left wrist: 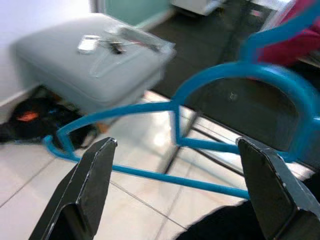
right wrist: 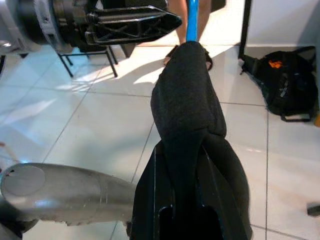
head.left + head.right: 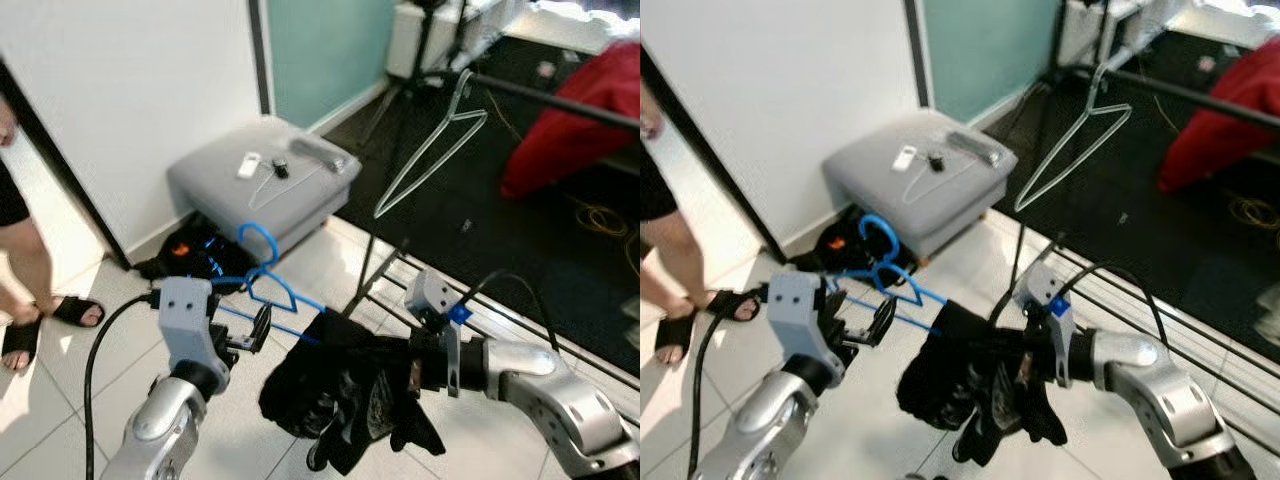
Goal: Hang hanger
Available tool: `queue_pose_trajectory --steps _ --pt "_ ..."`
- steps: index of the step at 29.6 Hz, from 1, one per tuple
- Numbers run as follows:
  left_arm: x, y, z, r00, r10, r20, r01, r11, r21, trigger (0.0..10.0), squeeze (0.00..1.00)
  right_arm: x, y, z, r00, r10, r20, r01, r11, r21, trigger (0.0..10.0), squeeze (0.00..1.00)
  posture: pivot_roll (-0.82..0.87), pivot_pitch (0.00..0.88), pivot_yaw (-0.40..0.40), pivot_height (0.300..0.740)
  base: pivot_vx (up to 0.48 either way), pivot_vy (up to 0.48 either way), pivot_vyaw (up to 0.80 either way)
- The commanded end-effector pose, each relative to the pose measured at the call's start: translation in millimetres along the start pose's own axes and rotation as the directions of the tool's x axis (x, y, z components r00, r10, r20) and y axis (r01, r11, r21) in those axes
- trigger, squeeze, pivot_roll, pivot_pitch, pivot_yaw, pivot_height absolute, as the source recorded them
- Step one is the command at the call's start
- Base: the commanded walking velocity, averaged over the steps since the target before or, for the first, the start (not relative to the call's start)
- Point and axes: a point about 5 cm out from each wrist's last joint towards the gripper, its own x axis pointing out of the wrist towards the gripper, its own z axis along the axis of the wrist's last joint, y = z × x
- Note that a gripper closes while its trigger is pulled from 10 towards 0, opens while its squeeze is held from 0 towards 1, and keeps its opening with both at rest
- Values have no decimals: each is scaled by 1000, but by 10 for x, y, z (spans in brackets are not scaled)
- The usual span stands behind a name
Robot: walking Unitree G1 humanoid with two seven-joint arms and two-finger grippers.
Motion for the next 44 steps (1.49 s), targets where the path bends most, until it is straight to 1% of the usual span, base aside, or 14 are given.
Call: queue_pose_trajectory --steps 1,4,10,12,13,15,19,24,32,44 --pt "-8 -4 -6 1000 7 6 -7 1000 10 10000 0 6 -5 14 1000 0 3 0 1000 -26 0 0 -32 111 -25 740 0 0 763" --pt "-4 -5 -4 1000 7 8 -7 1000 9 10000 0 16 -9 17 1000 0 3 0 1000 -29 0 0 -32 111 -25 740 0 0 767" --pt "15 -11 -15 1000 16 14 -16 1000 8 10000 0 90 -24 3 1000 -16 15 16 999 -36 0 0 -26 110 -27 740 0 0 769" --pt "15 -10 -29 1000 24 15 -24 1000 9 10000 0 145 -5 -54 1000 -10 18 11 1000 -16 0 0 -21 108 -28 740 0 0 766" --pt "15 -10 -29 1000 24 15 -24 1000 9 10000 0 145 -5 -54 1000 -10 18 11 1000 -16 0 0 -21 108 -28 740 0 0 769" --pt "14 -10 -35 999 29 16 -29 1000 11 10000 0 192 27 -105 1000 0 27 0 1000 13 0 0 -18 110 -29 740 0 0 769" --pt "12 -16 -35 1000 27 17 -27 999 22 10000 0 231 50 -149 999 1 33 -3 999 36 0 0 -14 111 -30 740 0 0 769" --pt "7 -16 -42 1000 26 16 -27 999 27 10000 0 235 45 -151 999 -2 38 0 999 45 0 0 -17 107 -26 740 0 0 769" --pt "4 -26 -67 1000 23 11 -24 999 32 10000 0 249 68 -176 999 22 27 -23 999 35 0 0 -12 88 -28 740 0 0 765" --pt "23 -34 -50 1000 12 20 -12 999 33 10000 0 264 62 -164 999 41 18 -41 999 8 0 0 -16 96 -29 740 0 0 767"
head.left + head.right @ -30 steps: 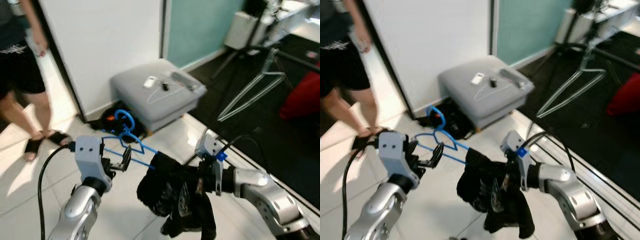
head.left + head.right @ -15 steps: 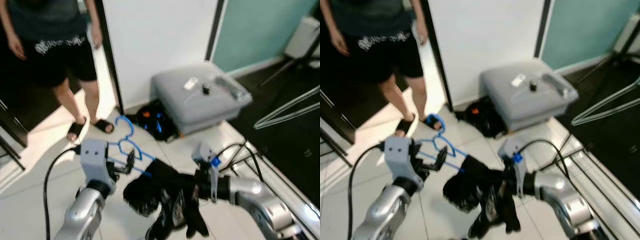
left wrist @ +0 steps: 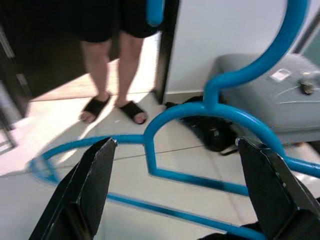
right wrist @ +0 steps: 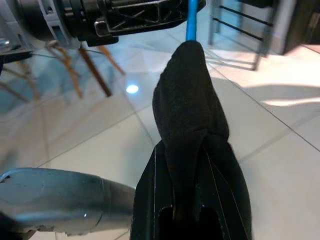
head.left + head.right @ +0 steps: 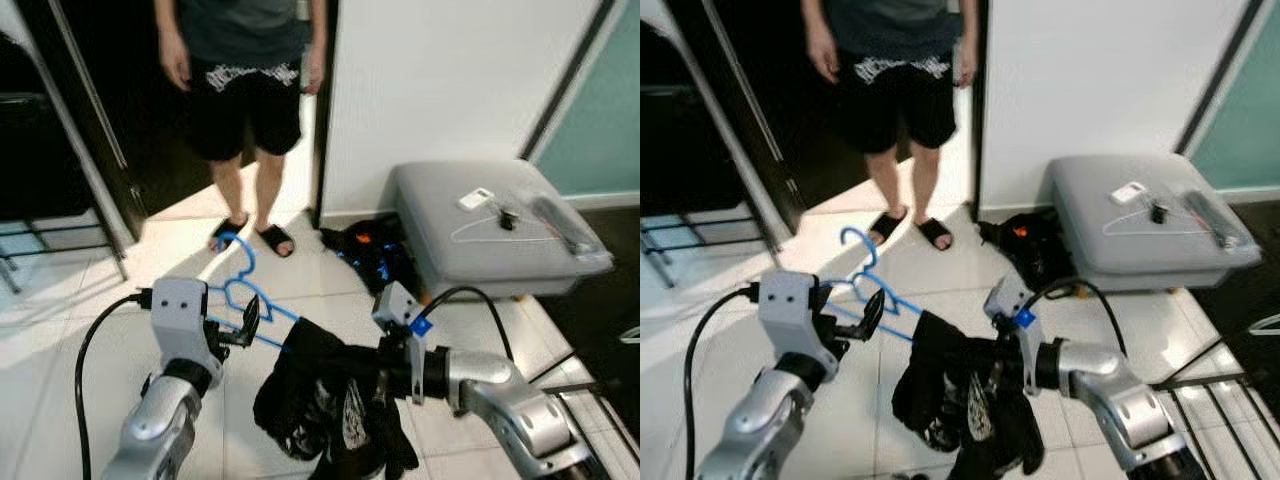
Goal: Hang hanger
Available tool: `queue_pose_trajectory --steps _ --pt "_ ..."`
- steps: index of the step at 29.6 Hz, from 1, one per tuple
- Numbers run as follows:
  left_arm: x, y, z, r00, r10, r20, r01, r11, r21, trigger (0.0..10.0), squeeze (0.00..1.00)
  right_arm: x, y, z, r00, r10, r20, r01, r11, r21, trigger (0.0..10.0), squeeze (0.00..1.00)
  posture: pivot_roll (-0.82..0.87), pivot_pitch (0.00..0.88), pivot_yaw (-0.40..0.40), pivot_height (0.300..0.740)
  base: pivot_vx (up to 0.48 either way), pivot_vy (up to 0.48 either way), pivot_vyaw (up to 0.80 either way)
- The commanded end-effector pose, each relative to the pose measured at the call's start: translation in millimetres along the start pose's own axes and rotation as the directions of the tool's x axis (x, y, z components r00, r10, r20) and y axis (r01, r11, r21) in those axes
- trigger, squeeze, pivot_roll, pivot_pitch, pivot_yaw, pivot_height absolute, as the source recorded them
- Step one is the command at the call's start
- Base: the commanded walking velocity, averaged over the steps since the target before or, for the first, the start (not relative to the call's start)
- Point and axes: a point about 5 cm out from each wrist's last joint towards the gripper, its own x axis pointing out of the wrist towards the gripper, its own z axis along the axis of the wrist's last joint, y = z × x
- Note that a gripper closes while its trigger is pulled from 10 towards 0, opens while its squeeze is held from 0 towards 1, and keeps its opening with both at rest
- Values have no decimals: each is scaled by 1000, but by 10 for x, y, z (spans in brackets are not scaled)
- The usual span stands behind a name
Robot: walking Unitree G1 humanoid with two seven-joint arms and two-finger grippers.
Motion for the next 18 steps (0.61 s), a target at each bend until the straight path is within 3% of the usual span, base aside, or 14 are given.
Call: queue_pose_trajectory --steps 1,18 --pt "15 -13 -7 1000 -15 -1 15 1000 2 10000 0 -12 2 43 1000 12 15 -12 1000 -27 0 0 -17 96 -35 740 0 0 769" --pt "42 -17 14 1000 -15 17 15 1000 -11 10000 0 -32 -20 56 999 45 -14 -45 997 -69 0 0 -20 97 -38 740 0 0 767"
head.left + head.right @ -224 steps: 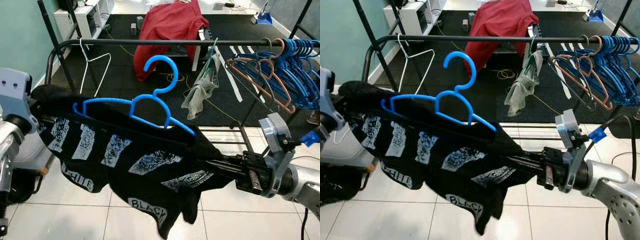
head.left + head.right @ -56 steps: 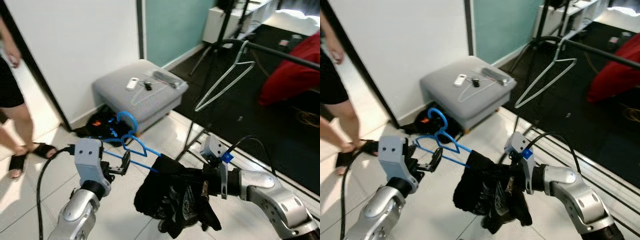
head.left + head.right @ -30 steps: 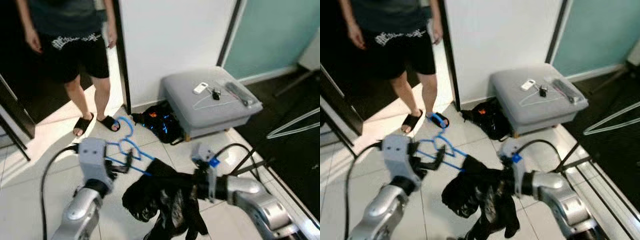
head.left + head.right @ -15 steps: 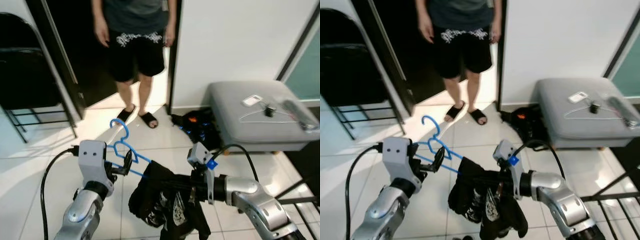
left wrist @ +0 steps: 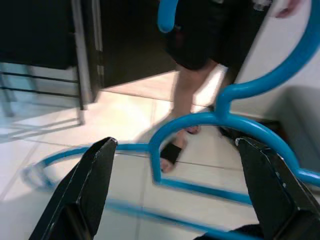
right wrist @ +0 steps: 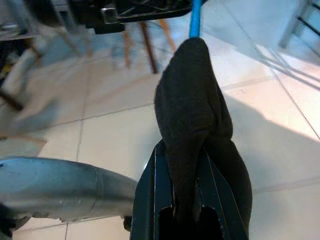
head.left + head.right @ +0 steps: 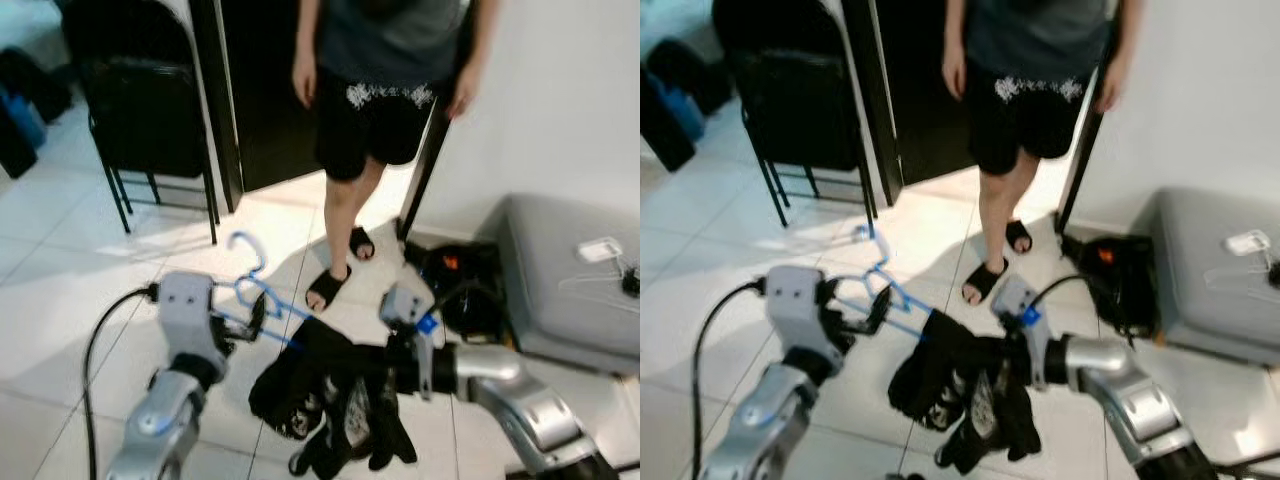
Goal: Hang hanger
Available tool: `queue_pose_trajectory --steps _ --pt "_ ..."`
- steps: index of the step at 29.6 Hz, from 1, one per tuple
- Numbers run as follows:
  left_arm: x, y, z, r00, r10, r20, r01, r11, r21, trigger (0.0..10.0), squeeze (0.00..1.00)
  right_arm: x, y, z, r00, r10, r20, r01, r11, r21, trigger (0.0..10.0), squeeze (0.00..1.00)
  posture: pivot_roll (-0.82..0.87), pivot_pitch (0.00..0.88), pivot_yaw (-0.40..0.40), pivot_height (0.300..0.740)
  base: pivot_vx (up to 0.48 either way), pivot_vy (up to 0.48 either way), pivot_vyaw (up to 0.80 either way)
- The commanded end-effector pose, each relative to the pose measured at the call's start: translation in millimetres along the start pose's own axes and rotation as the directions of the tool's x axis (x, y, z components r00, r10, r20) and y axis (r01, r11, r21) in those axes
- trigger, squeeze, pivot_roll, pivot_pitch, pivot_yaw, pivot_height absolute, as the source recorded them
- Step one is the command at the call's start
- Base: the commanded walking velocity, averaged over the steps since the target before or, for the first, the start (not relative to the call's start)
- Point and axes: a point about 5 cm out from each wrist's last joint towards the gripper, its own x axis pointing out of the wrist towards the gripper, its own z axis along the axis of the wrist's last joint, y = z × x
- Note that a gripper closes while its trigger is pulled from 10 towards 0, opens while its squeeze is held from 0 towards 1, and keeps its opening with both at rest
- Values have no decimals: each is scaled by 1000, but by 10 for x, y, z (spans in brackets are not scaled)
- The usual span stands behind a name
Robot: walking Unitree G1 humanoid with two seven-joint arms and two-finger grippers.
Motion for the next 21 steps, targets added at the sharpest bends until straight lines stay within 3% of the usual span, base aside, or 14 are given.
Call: queue_pose_trajectory --steps 1,21 --pt "-10 -23 -38 1000 -14 -12 14 1000 -7 10000 0 -6 24 -7 1000 18 -7 -18 1000 -19 0 0 -20 97 -38 740 0 0 769" --pt "3 44 -6 1000 11 7 -10 999 -43 10000 0 0 -3 35 999 41 -27 -42 996 -73 0 0 -15 94 -43 740 0 0 768"
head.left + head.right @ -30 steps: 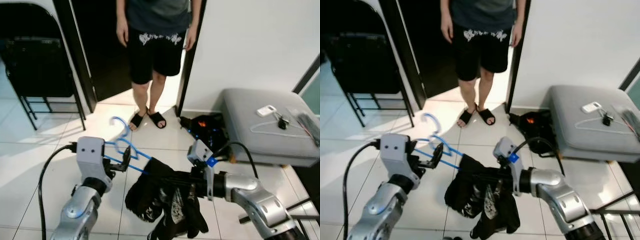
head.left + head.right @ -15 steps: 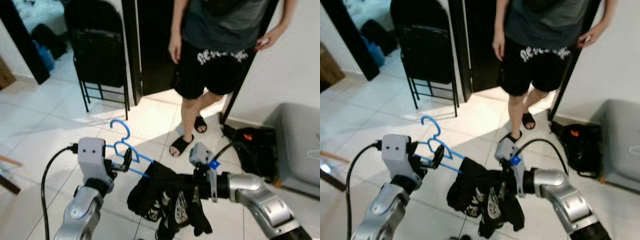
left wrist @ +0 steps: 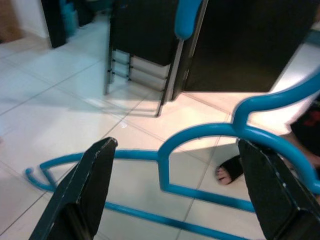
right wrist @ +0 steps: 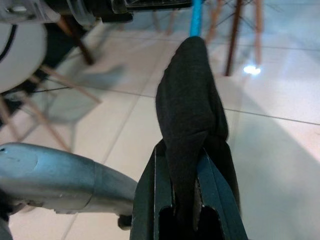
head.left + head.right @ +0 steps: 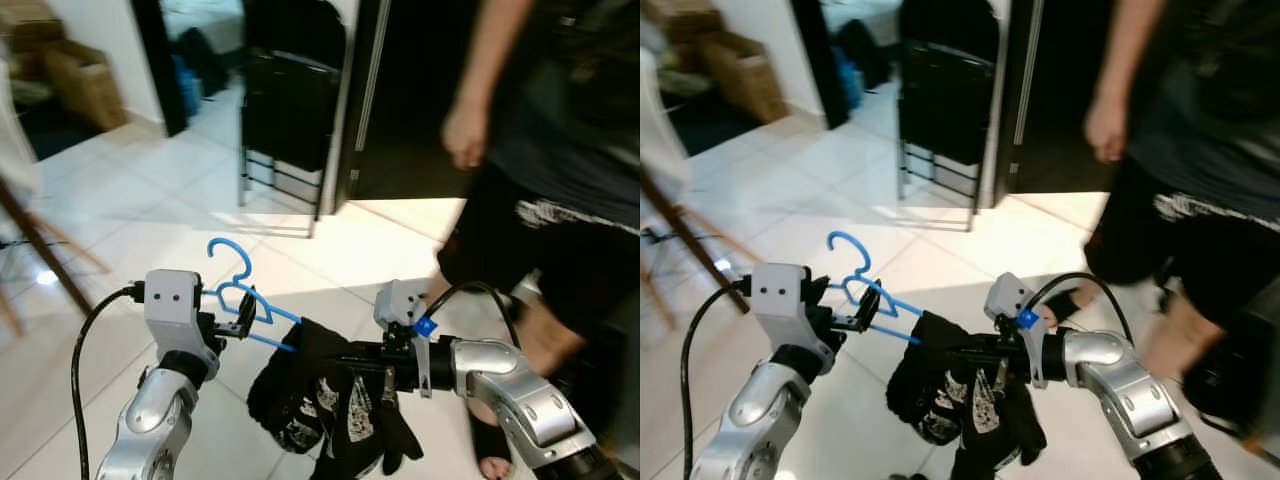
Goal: Hang hanger
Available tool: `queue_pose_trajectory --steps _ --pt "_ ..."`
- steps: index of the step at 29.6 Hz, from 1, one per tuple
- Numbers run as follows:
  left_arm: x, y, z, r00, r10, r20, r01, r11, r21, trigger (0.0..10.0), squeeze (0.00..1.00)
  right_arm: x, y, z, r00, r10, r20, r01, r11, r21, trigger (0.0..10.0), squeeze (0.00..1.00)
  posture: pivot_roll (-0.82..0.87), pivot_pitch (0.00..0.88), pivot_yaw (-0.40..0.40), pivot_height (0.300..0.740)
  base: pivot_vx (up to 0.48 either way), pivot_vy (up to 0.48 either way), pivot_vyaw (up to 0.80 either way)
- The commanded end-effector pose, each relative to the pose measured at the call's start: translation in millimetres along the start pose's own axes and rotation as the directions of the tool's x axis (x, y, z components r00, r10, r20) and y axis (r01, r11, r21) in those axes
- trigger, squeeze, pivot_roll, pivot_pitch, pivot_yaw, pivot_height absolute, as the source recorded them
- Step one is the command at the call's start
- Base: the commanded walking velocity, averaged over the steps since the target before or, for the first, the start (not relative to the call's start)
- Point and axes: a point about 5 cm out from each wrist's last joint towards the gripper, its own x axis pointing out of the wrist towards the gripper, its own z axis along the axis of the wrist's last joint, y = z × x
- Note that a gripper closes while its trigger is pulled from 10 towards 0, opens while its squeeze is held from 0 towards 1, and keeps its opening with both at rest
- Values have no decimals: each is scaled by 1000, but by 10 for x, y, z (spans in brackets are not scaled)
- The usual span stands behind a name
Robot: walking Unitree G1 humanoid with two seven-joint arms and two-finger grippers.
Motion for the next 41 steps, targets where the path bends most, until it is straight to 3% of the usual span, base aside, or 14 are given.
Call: queue_pose_trajectory --steps 1,16,41 --pt "7 -11 -3 1000 0 0 0 1000 -13 10000 0 11 19 22 1000 16 3 -16 1000 -25 0 0 -15 94 -43 740 0 0 769" --pt "15 -41 -38 1000 -8 -19 9 999 31 10000 0 78 14 -24 1000 -8 27 8 1000 -7 0 0 -9 74 -39 740 0 0 767" --pt "30 -55 -36 1000 -25 -18 26 999 26 10000 0 95 12 -31 999 -16 51 16 1000 1 0 0 -12 79 -31 740 0 0 768"
